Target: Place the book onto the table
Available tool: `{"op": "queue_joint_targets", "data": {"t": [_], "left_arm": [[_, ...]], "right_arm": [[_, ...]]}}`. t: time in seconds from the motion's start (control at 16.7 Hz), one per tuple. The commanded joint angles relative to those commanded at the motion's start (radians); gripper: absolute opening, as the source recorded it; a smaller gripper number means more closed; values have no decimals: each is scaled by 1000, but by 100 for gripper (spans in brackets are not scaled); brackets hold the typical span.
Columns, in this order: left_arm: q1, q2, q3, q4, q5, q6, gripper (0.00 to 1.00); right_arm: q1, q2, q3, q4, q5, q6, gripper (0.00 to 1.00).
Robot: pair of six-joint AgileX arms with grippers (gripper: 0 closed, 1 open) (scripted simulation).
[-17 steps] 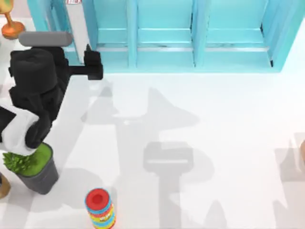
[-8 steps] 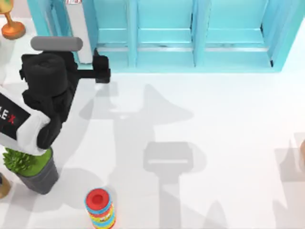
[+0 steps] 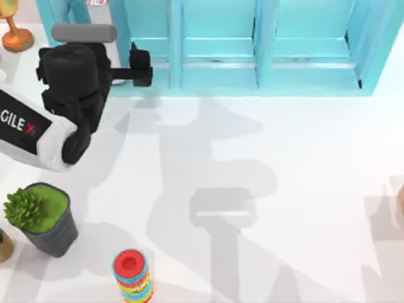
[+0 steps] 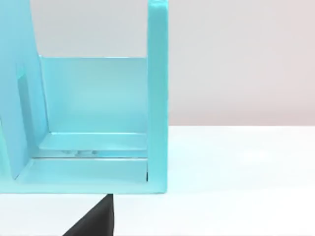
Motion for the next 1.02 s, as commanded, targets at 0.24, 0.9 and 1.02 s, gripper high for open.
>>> {"op": "queue_joint_targets", "data": {"t": [0.24, 0.9, 1.02], "left_arm": [[18, 114, 145, -31, 19, 2, 100], [30, 196, 248, -52, 31, 4, 85], [30, 196, 248, -52, 31, 4, 70]], "right_arm": [[0, 0, 0, 0, 0, 0, 100], [0, 0, 0, 0, 0, 0, 100], [0, 0, 0, 0, 0, 0, 100]]}}
